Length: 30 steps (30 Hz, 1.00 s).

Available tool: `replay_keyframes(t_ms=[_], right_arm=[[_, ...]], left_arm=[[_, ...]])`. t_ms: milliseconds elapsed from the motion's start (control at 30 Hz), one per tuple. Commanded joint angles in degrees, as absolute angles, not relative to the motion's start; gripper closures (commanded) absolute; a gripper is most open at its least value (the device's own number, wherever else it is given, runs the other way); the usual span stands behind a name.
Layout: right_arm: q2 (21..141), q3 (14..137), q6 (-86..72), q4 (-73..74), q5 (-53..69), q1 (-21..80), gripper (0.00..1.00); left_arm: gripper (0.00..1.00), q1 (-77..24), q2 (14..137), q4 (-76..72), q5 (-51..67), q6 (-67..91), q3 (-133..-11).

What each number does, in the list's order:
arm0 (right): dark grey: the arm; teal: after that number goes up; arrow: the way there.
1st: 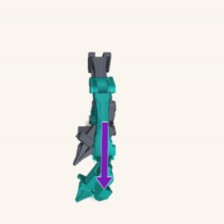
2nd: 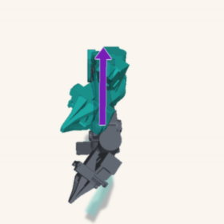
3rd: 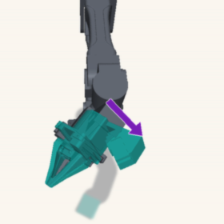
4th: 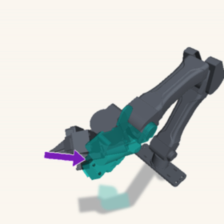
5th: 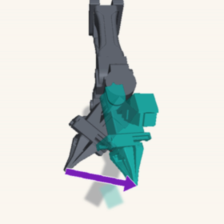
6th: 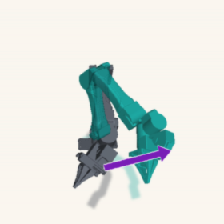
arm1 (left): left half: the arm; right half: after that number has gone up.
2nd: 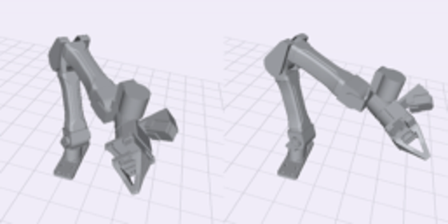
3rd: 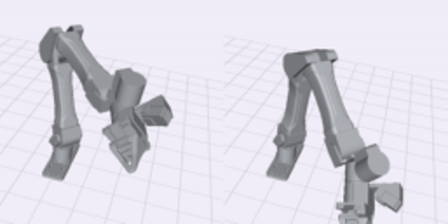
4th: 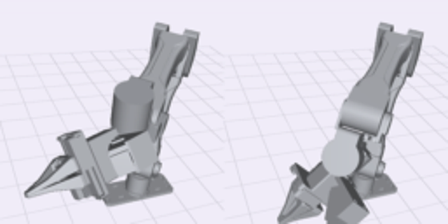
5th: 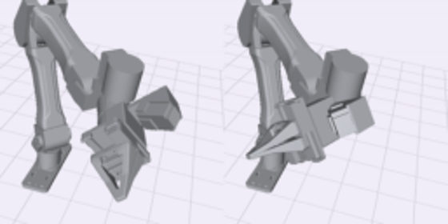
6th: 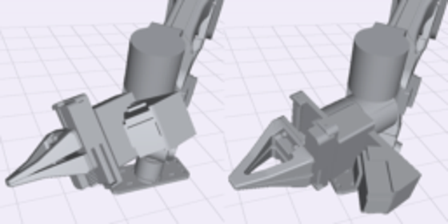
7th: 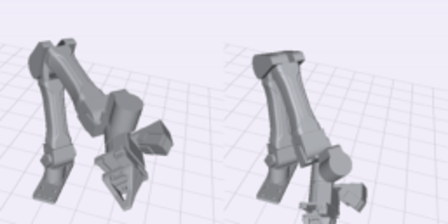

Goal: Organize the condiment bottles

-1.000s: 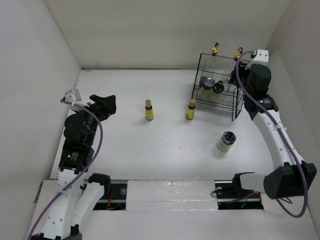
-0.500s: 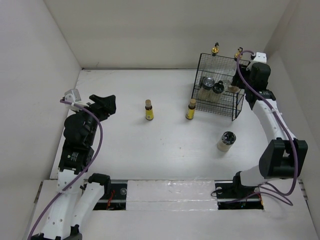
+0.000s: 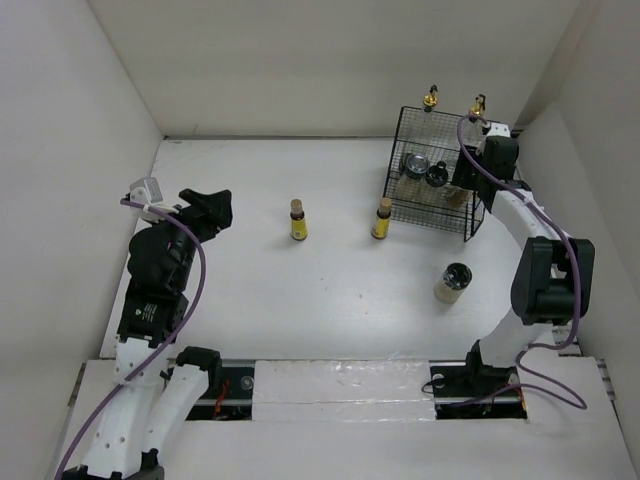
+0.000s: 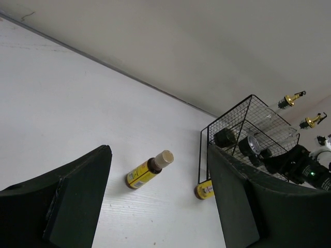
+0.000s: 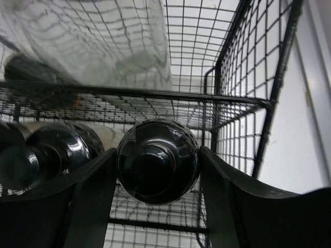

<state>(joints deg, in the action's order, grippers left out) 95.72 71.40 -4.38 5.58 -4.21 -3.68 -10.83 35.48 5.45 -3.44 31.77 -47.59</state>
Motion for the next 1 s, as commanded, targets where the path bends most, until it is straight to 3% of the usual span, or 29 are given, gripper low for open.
replay_keyframes(t_ms=[0,200,300,467,600,767,967], right_arm=[[96.15,72.50,-4.48,-0.44,-3.87,-3.52,0.43],[91.95,72.51,-4.48,0.17,-5.71,-2.46,0.20],[85.90,71.90,-4.48,0.18,-7.73,-1.93,0.15],[73.94,65.76,-5.27,0.18,-10.97,0.52,0.15],[61.29,52.50,-8.25,0.70,-13.79,7.71,0.26],[43.82,39.40,-13.87,15.00,-19.68,13.62,0.27],[32.00,33.23,-20.12,26.89,-21.63,15.82,0.26]], left_arm=[[0.29,-11.07,35.33,2.81,-2.81,31.46,-47.20],[0.29,-11.07,34.80,2.81,-2.99,31.46,-47.20],[0.29,-11.07,35.50,2.81,-2.99,31.46,-47.20],[0.29,-11.07,34.89,2.81,-2.37,31.46,-47.20],[0.29,-11.07,34.89,2.81,-2.37,30.94,-47.20],[0.36,-11.07,35.77,2.81,-1.32,30.94,-47.20],[0.36,-11.07,36.30,2.81,-1.41,30.94,-47.20]])
